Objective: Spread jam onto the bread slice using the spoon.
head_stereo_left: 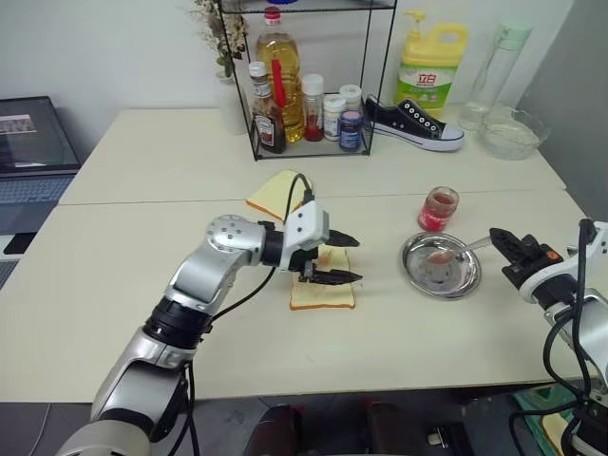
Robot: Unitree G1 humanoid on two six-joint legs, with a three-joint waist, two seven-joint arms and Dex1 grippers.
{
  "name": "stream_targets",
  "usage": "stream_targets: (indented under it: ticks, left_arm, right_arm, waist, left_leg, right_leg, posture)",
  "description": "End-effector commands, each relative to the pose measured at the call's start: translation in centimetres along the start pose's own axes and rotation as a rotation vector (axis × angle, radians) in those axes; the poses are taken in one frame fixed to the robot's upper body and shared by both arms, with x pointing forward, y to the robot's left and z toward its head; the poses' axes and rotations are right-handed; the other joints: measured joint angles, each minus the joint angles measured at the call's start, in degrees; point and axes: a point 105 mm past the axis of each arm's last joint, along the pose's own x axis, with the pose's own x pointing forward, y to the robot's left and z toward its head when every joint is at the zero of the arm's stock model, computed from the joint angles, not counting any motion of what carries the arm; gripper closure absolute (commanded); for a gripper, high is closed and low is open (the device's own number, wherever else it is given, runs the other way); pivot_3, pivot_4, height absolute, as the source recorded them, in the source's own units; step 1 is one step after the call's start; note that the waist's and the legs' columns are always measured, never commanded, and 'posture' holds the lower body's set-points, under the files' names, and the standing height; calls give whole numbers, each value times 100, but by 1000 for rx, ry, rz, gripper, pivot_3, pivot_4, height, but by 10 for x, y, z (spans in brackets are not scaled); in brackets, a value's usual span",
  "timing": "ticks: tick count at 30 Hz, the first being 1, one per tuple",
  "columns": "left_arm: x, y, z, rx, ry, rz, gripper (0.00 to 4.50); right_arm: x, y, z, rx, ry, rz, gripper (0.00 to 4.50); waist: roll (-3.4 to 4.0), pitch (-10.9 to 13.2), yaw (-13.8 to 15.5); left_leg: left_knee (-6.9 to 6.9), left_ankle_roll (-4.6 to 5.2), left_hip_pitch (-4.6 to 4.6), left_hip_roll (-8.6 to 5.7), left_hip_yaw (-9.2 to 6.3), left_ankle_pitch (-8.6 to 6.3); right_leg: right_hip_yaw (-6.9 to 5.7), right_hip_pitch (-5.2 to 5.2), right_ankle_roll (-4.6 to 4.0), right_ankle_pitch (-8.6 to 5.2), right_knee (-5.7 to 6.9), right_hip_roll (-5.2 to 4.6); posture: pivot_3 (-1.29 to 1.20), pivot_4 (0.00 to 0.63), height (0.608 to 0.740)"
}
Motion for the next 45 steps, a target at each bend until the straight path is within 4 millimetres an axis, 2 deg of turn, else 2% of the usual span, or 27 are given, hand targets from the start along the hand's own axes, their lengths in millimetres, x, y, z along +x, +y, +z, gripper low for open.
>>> stream_targets:
  ticks: [1,6,12,16,19,23,25,30,31,33,35,37,41,43,45]
  left_arm:
    - [4,6,7,59,-11,0,1361]
    - [10,2,8,52,-29,-30,1361]
    - [12,1,5,80,-13,-48,1361]
    - [14,0,5,81,-15,-52,1361]
    - [13,0,7,88,-19,-46,1361]
    - [10,-1,7,87,-19,-40,1361]
    - [9,-1,7,85,-18,-35,1361]
    - [-3,1,4,72,1,-8,1361]
    - [-9,3,3,65,9,10,1361]
    - [-18,5,1,51,20,36,1361]
    - [-32,11,-4,-6,36,97,1361]
    - [-42,14,-7,-49,43,141,1361]
    - [-76,33,-19,-135,23,430,1361]
    - [-100,39,-35,-170,53,632,1361]
    - [-119,40,-47,-194,86,774,1361]
  right_arm:
    - [3,-17,7,30,-68,-37,4449]
    - [11,-40,2,152,-97,-50,4449]
    - [21,-42,-9,203,-70,-8,4449]
    - [23,-55,-19,197,-34,-30,4449]
    - [22,-59,-20,202,-35,-28,3861]
    - [20,-65,-16,233,-62,-41,2586]
    - [19,-66,-11,254,-91,-52,1788]
    - [7,-65,8,255,-160,-61,173]
    - [2,-62,13,222,-160,-52,29]
    - [-5,-53,16,136,-132,-34,29]
    - [-11,-35,9,-87,-34,-4,29]
    - [-14,-23,3,-230,27,24,29]
    - [-17,12,-8,-522,76,116,29]
    - [-16,22,-15,-709,58,110,29]
    - [-16,29,-20,-770,19,99,29]
  waist:
    - [0,0,7]
    - [1,0,25]
    - [2,-1,26]
    - [3,-1,31]
    - [3,-1,33]
    - [3,-1,32]
    - [3,-1,33]
    - [4,-2,35]
    - [4,-2,34]
    - [7,-2,35]
    - [8,-1,34]
    - [10,-1,17]
    - [9,-1,16]
    - [11,-3,16]
    - [6,0,28]
  left_leg:
    - [0,0,-2,3,-5,0]
    - [0,0,-4,4,-5,0]
    - [1,-1,-3,4,-4,0]
    - [2,-1,-3,4,-5,0]
    - [3,-1,-3,3,-5,0]
    - [3,-1,-3,4,-5,1]
    - [2,-1,-3,3,-5,1]
    - [3,-1,-3,3,-6,1]
    - [2,-1,-3,4,-6,1]
    - [1,-1,-4,4,-8,1]
    - [1,-1,-5,4,-8,0]
    - [2,0,-4,3,-7,0]
    - [3,0,3,12,-12,0]
    - [3,0,1,14,-17,0]
    - [1,-1,1,15,-15,0]
  right_leg:
    - [-1,0,0,0,-2,3]
    - [2,0,0,0,-3,4]
    - [6,1,-1,0,-2,2]
    - [6,2,-1,0,-2,2]
    - [6,2,-1,0,-3,2]
    - [7,2,-1,0,-2,1]
    - [7,2,-1,0,-2,1]
    - [7,2,0,0,-2,1]
    - [8,2,-1,0,-2,0]
    - [7,0,0,0,-2,0]
    - [7,0,0,0,-3,0]
    - [9,0,0,0,-2,0]
    - [5,5,0,0,0,9]
    - [2,5,0,0,-2,11]
    - [6,1,0,-1,-4,10]
  posture:
    - [0,150,740]
    - [0,150,740]
    - [0,150,740]
    - [0,150,740]
    - [0,150,740]
    - [0,150,740]
    - [0,150,740]
    - [0,150,740]
    - [0,150,740]
    - [0,150,740]
    - [0,150,740]
    - [0,150,740]
    - [0,150,740]
    - [0,150,740]
    - [0,150,740]
